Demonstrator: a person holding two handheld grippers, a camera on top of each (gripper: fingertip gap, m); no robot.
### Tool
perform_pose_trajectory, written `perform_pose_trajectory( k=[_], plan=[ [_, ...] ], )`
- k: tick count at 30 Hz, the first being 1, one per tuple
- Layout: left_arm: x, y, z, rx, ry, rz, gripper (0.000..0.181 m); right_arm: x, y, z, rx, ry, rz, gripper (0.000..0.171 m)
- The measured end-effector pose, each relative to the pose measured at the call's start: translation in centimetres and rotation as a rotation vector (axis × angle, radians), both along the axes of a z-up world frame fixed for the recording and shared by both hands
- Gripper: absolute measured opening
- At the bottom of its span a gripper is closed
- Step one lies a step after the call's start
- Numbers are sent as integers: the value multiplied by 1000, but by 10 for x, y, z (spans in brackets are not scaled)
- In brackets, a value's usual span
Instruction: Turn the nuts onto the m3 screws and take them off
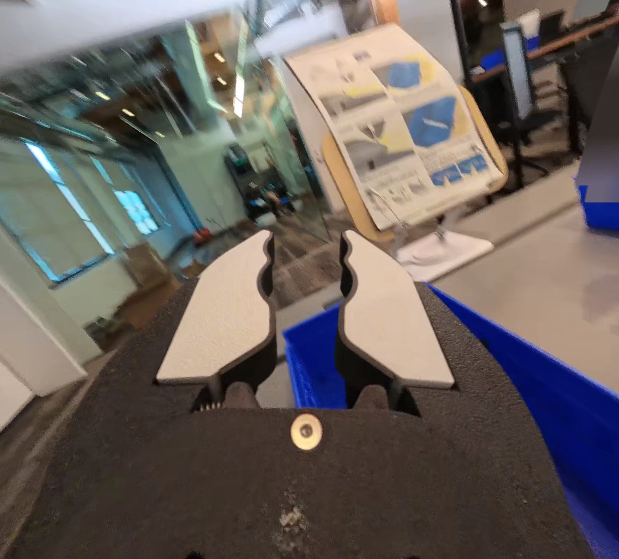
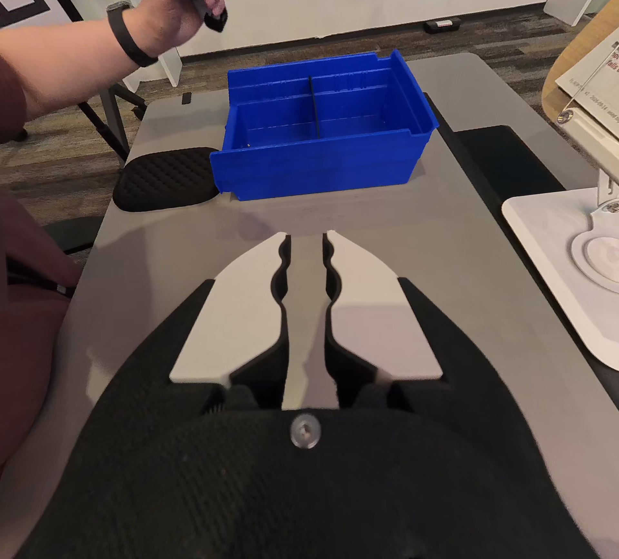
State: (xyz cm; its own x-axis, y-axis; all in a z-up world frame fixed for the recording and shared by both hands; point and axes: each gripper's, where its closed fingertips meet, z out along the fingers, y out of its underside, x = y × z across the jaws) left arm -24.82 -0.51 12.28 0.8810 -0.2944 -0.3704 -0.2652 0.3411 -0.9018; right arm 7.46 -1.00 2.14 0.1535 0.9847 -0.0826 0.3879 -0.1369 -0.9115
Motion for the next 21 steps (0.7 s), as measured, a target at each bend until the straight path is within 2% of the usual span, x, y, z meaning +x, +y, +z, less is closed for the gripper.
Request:
perform_pose_trajectory(
  k=[3,5,6,8,10,12,21],
  plan=[
    [-15,-6,17,101,-43,103,51,0,-1,-1,-1,-6,3,19],
    [-18,-3,15,31,-85,101,65,1,-1,0,-4,-4,4,19],
    [-19,-2,14,-7,-112,91,64,1,-2,1,-5,-1,7,19],
    [-26,-2,17,-4,-132,84,52,1,-4,4,-7,6,13,19],
    [-28,-8,22,39,-85,64,17,1,-6,5,-8,8,17,19],
    [-29,-16,31,113,-27,61,0,1,-8,7,-4,5,23,19],
    [-13,-18,34,2,100,-96,0,4,-10,12,-10,20,24,19]
  ],
)
